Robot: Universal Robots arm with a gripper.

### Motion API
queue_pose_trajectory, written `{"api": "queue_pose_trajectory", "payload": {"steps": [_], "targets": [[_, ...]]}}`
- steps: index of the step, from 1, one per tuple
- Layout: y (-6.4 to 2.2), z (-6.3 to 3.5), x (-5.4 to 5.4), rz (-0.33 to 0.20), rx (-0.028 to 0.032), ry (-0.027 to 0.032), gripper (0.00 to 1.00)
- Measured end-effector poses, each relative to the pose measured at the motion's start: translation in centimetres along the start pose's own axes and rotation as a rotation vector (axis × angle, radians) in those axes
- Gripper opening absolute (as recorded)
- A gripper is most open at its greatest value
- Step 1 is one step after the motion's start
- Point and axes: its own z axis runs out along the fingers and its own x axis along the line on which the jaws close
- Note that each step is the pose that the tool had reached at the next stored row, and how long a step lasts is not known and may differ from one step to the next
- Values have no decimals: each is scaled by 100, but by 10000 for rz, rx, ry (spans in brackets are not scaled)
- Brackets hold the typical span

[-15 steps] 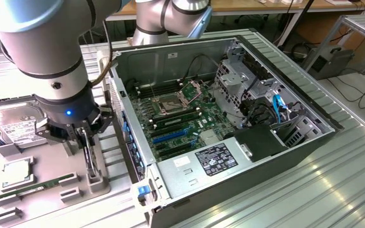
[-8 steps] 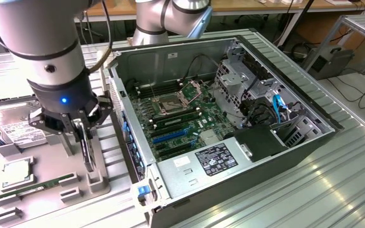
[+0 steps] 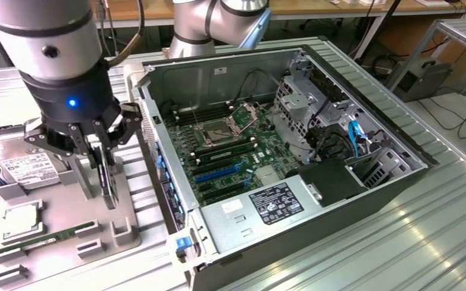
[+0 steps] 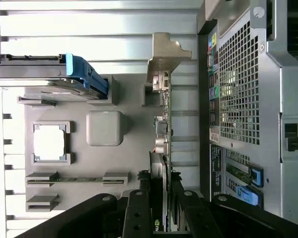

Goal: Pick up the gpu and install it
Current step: 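Pick up the gpu and move the gpu toward the slot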

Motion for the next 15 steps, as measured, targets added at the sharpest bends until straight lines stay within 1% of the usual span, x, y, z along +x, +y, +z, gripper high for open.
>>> {"api": "queue_pose_trajectory", "payload": {"steps": [3,8,11,15], "targets": [[-3,-161,-13,1,1,7,26],[-13,-393,-58,2,1,16,26],[-28,-550,-139,2,1,32,26],[-57,-743,-286,5,1,69,26]]}}
